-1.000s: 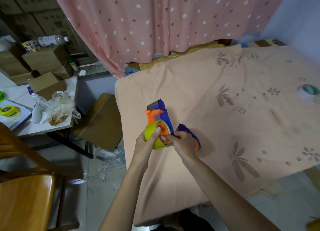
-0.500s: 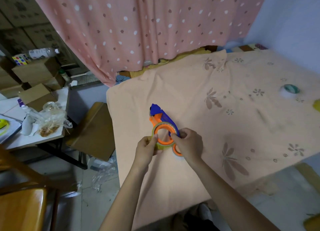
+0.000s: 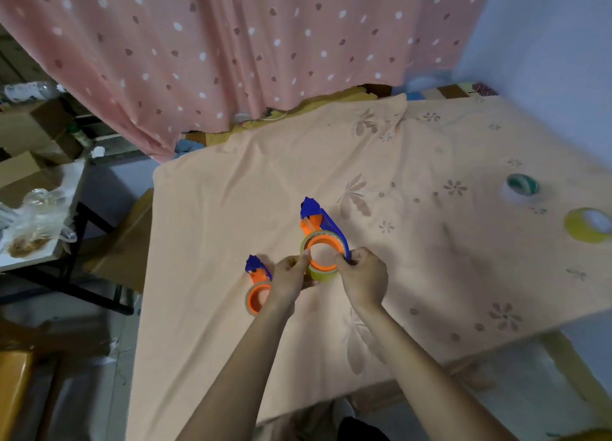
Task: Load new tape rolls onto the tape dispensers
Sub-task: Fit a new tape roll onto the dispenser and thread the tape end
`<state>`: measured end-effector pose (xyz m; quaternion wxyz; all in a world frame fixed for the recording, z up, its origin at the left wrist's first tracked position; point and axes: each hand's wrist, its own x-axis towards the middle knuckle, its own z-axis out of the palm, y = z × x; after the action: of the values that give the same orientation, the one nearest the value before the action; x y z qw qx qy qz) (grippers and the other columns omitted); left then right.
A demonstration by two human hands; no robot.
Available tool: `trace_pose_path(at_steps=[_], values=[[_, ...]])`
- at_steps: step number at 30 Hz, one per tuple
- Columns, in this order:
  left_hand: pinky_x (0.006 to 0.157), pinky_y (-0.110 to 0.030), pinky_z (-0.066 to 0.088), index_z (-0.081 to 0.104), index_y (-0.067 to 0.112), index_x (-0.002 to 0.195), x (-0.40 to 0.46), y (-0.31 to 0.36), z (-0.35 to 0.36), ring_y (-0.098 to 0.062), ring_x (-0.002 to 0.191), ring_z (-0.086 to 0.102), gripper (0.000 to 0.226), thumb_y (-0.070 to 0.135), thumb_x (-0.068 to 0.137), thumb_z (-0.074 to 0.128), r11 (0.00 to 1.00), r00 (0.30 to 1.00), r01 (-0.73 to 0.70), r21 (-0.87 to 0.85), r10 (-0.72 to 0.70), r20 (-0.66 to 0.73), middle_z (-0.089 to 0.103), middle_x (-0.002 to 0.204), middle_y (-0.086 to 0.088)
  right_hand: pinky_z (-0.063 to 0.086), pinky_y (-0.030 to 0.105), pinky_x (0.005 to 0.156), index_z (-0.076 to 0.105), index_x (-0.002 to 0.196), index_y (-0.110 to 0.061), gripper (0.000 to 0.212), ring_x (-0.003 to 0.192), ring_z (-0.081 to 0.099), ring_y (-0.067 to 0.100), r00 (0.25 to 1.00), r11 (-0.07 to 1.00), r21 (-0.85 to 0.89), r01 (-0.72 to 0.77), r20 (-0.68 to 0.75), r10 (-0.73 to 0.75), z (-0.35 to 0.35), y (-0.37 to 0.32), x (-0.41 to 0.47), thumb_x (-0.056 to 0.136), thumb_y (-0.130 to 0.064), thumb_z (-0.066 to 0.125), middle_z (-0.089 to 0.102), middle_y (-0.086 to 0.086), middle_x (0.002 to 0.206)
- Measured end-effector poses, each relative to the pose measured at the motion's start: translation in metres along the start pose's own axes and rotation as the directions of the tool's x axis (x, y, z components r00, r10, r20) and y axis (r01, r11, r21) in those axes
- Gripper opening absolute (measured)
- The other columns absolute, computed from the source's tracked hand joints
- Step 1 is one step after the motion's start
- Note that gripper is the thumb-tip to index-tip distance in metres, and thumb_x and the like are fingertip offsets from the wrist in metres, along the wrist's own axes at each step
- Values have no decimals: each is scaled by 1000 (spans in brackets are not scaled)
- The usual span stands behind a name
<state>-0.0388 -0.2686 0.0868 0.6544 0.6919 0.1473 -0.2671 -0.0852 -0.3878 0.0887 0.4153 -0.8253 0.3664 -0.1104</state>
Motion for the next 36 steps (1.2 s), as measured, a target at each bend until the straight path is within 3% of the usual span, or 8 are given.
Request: trace_pose_path(at_steps=[6,15,18,20,23,27,29,36], values=[[54,-16,56,60,2,106,20,-8,50,-23,80,67,32,31,98,51,997,999,38,70,-39,16,67,94,-13,27,21,44,61,66,-13,24,49,47,8,999,999,-39,-38,17,38,-17,37,41,80,-30,71,58,-3,59],[89,-40,56,63,5,98,93,-37,66,-30,93,68,30,33,98,51,988,990,113,101,-120,68,70,101,-18,33,25,46,59,65,-16,30,57,57,20,993,982,-184,-40,102,60,28,85,96,83,-39,63,62,5,65],[81,-36,58,62,0,109,113,-48,73,-29,94,66,37,33,99,49,985,989,140,103,-144,31,68,101,-16,42,30,47,64,66,-13,31,57,59,22,991,974,-220,-48,108,73,43,93,108,84,-38,63,63,5,61],[75,-35,58,61,-3,112,122,-51,77,-28,93,64,40,33,99,49,984,989,150,96,-150,-13,65,101,-15,29,26,45,65,66,-12,30,57,54,23,991,969,-240,-59,100,85,50,97,114,84,-36,65,60,5,60],[76,-44,60,65,-7,97,135,-56,81,-30,85,64,43,35,95,56,983,987,138,119,-125,-104,63,91,-19,24,26,44,62,64,-12,30,57,51,24,992,964,-257,-64,88,89,54,97,118,84,-35,66,53,3,58],[80,-48,58,64,9,65,155,-84,80,-38,84,68,48,55,75,56,940,972,181,289,-126,-200,68,80,-19,37,28,52,68,70,-10,30,61,55,24,987,952,-293,-91,101,126,62,105,121,84,-36,65,61,6,65],[80,-41,57,60,11,62,149,-84,82,-33,77,64,41,47,83,58,916,965,214,338,-144,-220,65,76,-16,47,32,53,69,71,-9,30,64,61,27,983,947,-304,-101,117,143,67,113,121,83,-36,64,67,9,69],[85,-42,53,62,3,99,149,-78,91,-36,97,63,37,39,91,58,879,956,222,423,-111,-271,69,102,-18,36,28,55,69,79,-7,33,71,63,30,982,951,-276,-143,77,170,79,128,118,89,-38,61,69,12,77]])
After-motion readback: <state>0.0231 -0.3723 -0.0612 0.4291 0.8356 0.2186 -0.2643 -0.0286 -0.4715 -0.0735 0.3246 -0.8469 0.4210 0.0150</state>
